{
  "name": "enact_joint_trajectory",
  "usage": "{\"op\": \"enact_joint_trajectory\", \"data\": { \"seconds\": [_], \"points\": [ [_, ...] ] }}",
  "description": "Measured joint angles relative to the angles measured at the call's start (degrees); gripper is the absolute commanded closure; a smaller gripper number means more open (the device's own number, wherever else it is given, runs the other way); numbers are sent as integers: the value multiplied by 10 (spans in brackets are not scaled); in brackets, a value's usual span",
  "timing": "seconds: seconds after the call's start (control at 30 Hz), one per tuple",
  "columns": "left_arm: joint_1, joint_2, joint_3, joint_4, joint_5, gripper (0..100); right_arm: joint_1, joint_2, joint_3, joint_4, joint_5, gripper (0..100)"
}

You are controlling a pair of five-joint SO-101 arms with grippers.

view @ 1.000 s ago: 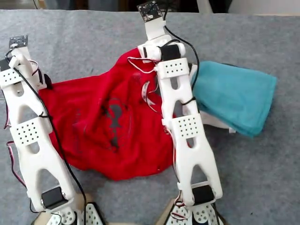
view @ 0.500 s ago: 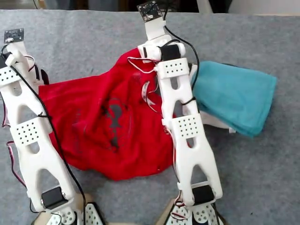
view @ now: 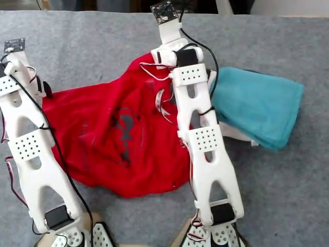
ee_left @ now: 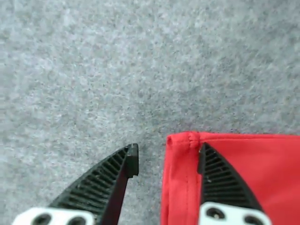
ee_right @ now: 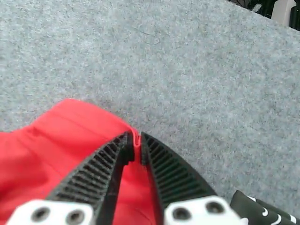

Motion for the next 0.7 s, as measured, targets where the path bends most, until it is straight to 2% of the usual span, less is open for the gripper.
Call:
{"op": "enact_joint_trajectory", "data": {
  "seconds": [0.27,0.47,0.7],
  "points": [
    [1,0,-88,58,-12,777,0,0,0,0,0,984],
    [9,0,-63,56,-64,809,0,0,0,0,0,984],
    [11,18,-48,18,-72,812,0,0,0,0,0,984]
  ]
}}
